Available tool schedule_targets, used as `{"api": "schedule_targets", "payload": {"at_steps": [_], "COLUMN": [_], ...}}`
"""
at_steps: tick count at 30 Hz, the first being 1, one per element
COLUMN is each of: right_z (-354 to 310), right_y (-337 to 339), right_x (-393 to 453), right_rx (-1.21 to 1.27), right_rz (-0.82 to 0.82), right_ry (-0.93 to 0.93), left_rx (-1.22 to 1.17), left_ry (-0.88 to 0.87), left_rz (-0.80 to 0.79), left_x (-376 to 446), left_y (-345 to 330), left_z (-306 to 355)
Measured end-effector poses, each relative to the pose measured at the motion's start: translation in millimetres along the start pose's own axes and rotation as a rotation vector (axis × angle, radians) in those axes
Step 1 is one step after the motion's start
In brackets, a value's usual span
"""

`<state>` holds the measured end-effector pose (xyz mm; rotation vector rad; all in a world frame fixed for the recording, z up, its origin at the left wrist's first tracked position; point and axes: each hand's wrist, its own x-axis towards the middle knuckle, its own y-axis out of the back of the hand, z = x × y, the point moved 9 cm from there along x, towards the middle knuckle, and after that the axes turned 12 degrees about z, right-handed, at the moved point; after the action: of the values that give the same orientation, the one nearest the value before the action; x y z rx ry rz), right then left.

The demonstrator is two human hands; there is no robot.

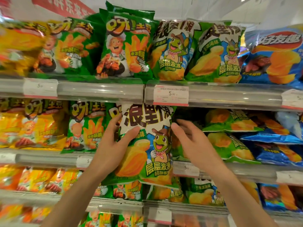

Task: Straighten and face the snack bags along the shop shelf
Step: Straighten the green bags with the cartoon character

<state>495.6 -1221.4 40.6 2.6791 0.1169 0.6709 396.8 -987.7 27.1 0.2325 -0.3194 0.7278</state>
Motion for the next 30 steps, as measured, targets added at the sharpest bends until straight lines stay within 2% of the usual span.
{"api": "schedule_targets", "payload": {"at_steps": [3,5,8,13,22,24,26,28,30], "right_z": [5,23,46,52,34,24,23,41,65], "right_y": [5,-8,-25,-18,-12,-15,-24,-34,-37], "right_x": [21,32,38,43,40,47,55,65,69], "right_rx": [-0.373,-0.59,-0.707,-0.589,-0.183,-0.281,-0.464,-0.514,-0.43], "right_rz": [0.141,0.039,-0.121,-0.088,0.276,0.376,0.396,0.317,0.265], "right_ry": [0.077,-0.038,-0.203,-0.238,-0.028,0.083,0.146,0.073,-0.074], "left_rx": [0.052,0.1,0.131,0.147,0.146,0.144,0.137,0.116,0.103], "left_ry": [-0.025,-0.056,-0.095,-0.116,-0.111,-0.116,-0.117,-0.112,-0.106], "left_rz": [0.06,0.095,0.119,0.143,0.16,0.165,0.151,0.12,0.1], "left_x": [7,11,14,17,20,20,18,17,16], "left_y": [27,40,49,51,50,50,47,41,36], "left_z": [-1,1,1,0,-3,-2,-1,-1,-1]}}
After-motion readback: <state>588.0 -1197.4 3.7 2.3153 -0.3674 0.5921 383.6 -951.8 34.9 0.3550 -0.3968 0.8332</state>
